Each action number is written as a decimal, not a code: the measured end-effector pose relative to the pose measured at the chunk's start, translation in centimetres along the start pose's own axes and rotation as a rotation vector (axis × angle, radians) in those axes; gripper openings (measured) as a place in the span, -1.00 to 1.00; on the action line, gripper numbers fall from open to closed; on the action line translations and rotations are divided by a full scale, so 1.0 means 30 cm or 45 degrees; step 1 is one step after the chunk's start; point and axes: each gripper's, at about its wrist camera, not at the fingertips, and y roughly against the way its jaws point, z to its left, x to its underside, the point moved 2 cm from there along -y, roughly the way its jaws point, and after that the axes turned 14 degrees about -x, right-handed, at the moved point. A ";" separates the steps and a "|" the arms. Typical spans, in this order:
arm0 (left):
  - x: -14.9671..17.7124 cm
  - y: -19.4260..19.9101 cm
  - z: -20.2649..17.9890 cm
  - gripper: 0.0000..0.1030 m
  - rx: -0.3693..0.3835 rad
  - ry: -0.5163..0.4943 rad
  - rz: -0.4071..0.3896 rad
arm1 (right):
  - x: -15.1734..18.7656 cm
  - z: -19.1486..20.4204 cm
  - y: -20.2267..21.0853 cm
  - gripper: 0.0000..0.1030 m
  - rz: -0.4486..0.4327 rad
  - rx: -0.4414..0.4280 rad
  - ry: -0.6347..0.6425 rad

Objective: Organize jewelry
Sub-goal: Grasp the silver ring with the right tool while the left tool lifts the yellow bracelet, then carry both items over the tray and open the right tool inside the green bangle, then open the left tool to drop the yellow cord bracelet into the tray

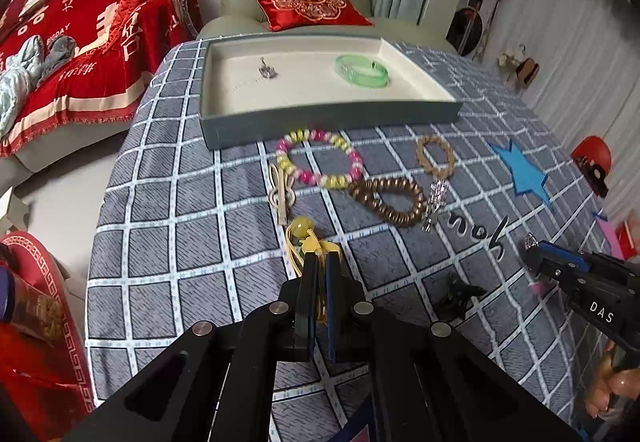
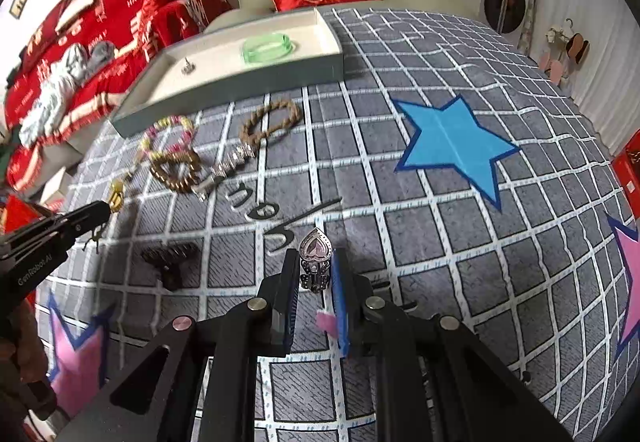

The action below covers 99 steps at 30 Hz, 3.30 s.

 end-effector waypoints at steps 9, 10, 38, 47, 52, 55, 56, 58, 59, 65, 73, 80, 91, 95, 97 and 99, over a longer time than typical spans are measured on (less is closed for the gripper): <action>-0.109 0.056 0.031 -0.62 0.052 0.053 -0.072 | -0.109 0.009 0.060 -0.66 -0.063 -0.140 -0.040; -0.130 0.063 0.034 -0.62 0.060 0.060 -0.082 | -0.127 0.011 0.062 -0.66 -0.067 -0.153 -0.039; -0.660 -0.345 0.048 -0.62 -0.041 0.058 -0.022 | -0.813 0.067 -0.463 -0.67 0.051 -0.332 -0.076; -0.623 -0.451 -0.001 -0.62 -0.105 -0.015 0.030 | -0.816 0.012 -0.620 -0.67 0.105 -0.238 -0.090; -0.603 -0.483 -0.031 -0.62 -0.171 -0.078 0.061 | -0.833 -0.017 -0.620 -0.66 0.081 -0.164 -0.065; -0.598 -0.478 -0.050 -0.61 -0.217 -0.124 0.032 | -0.831 -0.020 -0.617 -0.64 0.084 -0.164 -0.047; -0.597 -0.475 -0.058 -0.61 -0.228 -0.138 0.027 | -0.828 -0.014 -0.616 -0.64 0.088 -0.166 -0.039; -0.596 -0.473 -0.063 -0.61 -0.238 -0.145 0.026 | -0.826 -0.006 -0.619 -0.64 0.093 -0.178 -0.031; -0.596 -0.474 -0.060 -0.61 -0.231 -0.139 0.027 | -0.824 -0.004 -0.620 -0.64 0.095 -0.185 -0.033; -0.588 -0.468 -0.045 -0.61 -0.220 -0.110 0.024 | -0.822 0.011 -0.608 -0.09 0.073 -0.193 -0.024; -0.593 -0.455 -0.032 -0.61 -0.208 -0.059 0.015 | -0.824 0.005 -0.517 0.02 -0.005 -0.290 -0.103; -0.603 -0.430 -0.026 -0.61 -0.202 -0.042 -0.003 | -0.800 0.011 -0.415 0.07 -0.071 -0.304 -0.109; -0.608 -0.400 -0.006 -0.60 -0.208 -0.002 -0.006 | -0.747 0.003 -0.332 0.18 -0.106 -0.318 -0.136; -0.609 -0.400 -0.006 -0.60 -0.193 0.010 0.012 | -0.734 -0.006 -0.322 0.18 -0.110 -0.316 -0.155; -0.611 -0.395 -0.004 -0.60 -0.199 0.013 0.004 | -0.727 -0.011 -0.316 0.18 -0.113 -0.313 -0.156; -0.614 -0.385 -0.006 -0.60 -0.198 0.017 -0.008 | -0.717 -0.017 -0.310 0.18 -0.112 -0.308 -0.158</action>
